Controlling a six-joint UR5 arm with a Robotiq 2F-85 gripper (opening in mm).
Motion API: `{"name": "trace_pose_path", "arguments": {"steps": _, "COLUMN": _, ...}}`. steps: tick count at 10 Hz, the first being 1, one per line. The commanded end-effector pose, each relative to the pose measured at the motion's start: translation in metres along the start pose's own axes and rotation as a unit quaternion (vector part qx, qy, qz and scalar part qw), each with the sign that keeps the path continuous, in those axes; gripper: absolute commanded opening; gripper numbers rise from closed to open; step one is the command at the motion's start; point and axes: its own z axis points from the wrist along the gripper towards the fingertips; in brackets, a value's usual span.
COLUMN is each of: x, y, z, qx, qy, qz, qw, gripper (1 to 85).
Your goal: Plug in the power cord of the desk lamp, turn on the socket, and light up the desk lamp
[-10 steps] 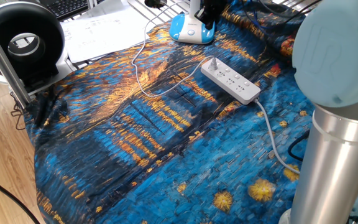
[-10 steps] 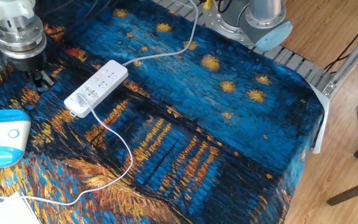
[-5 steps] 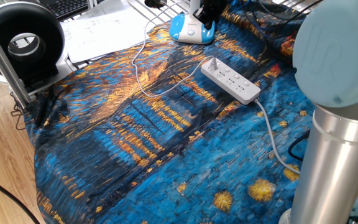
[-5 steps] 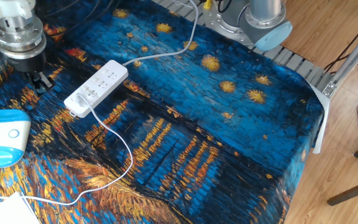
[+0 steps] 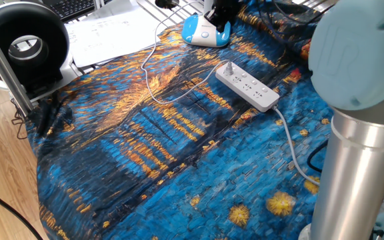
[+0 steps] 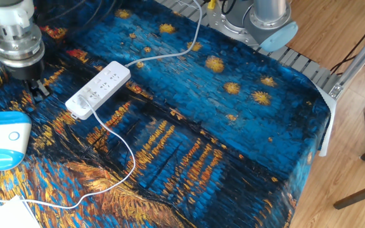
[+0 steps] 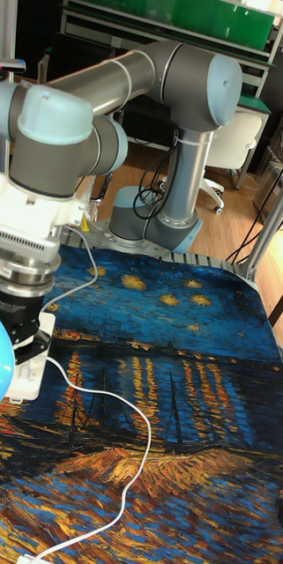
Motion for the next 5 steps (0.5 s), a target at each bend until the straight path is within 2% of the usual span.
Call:
{"name": "trace_pose_path", "arguments": {"steps": 1, "x": 0.003, "y": 0.001, "z": 0.009, "qx": -0.004, "qy": 0.015, "qz": 0.035, "qw": 0.9993, "gripper": 1.3}}
{"name": "trace_pose_path", "arguments": {"steps": 2, "x": 0.007, "y": 0.0, "z": 0.009, "qx": 0.0, "qy": 0.022, "qz": 0.059, "qw": 0.998, "gripper": 1.3}}
{"name": "trace_pose_path", "arguments": {"steps": 3, "x": 0.009, "y": 0.007, "z": 0.008, "qx": -0.013, "qy": 0.027, "qz": 0.088, "qw": 0.9957, "gripper": 1.3}}
{"name": "trace_pose_path", "arguments": {"steps": 5, "x": -0.001, "y": 0.01, "z": 0.01, "qx": -0.025, "qy": 0.018, "qz": 0.098, "qw": 0.9947, "gripper": 1.3}}
